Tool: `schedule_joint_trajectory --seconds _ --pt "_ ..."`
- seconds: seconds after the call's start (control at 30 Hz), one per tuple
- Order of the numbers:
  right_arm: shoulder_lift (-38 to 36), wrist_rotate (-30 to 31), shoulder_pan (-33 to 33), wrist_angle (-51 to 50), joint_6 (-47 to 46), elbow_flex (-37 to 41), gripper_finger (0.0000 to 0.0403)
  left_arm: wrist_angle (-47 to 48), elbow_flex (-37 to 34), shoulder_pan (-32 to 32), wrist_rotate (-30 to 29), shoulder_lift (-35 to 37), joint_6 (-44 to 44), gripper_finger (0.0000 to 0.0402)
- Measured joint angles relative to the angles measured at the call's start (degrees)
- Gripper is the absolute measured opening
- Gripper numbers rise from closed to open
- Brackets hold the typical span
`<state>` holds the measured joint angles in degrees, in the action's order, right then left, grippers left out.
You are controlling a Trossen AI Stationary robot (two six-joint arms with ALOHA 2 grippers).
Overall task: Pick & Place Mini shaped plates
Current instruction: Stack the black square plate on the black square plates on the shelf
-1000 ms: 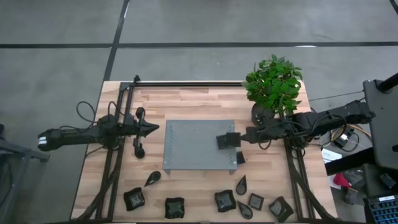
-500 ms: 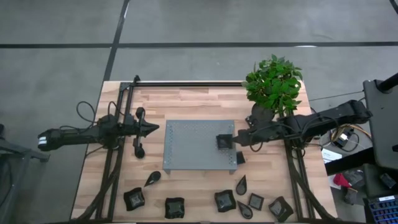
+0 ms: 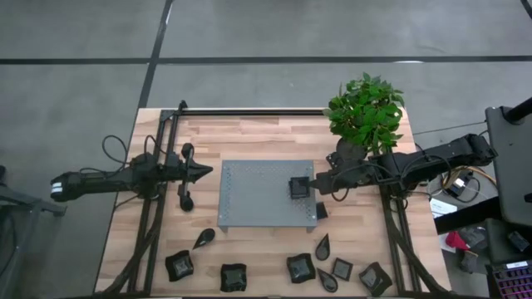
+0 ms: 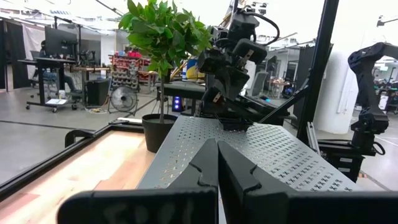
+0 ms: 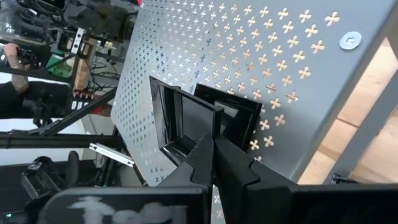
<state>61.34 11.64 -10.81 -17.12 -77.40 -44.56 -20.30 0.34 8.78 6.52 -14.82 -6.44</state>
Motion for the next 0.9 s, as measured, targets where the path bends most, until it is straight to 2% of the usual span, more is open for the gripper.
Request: schedule_joint_trajectory --seconds 0.9 --pt "0.00 -0.16 -0.04 -0.15 2.54 0.00 0.0009 -0.01 0.00 -0.01 0.00 0.01 0.00 0.0000"
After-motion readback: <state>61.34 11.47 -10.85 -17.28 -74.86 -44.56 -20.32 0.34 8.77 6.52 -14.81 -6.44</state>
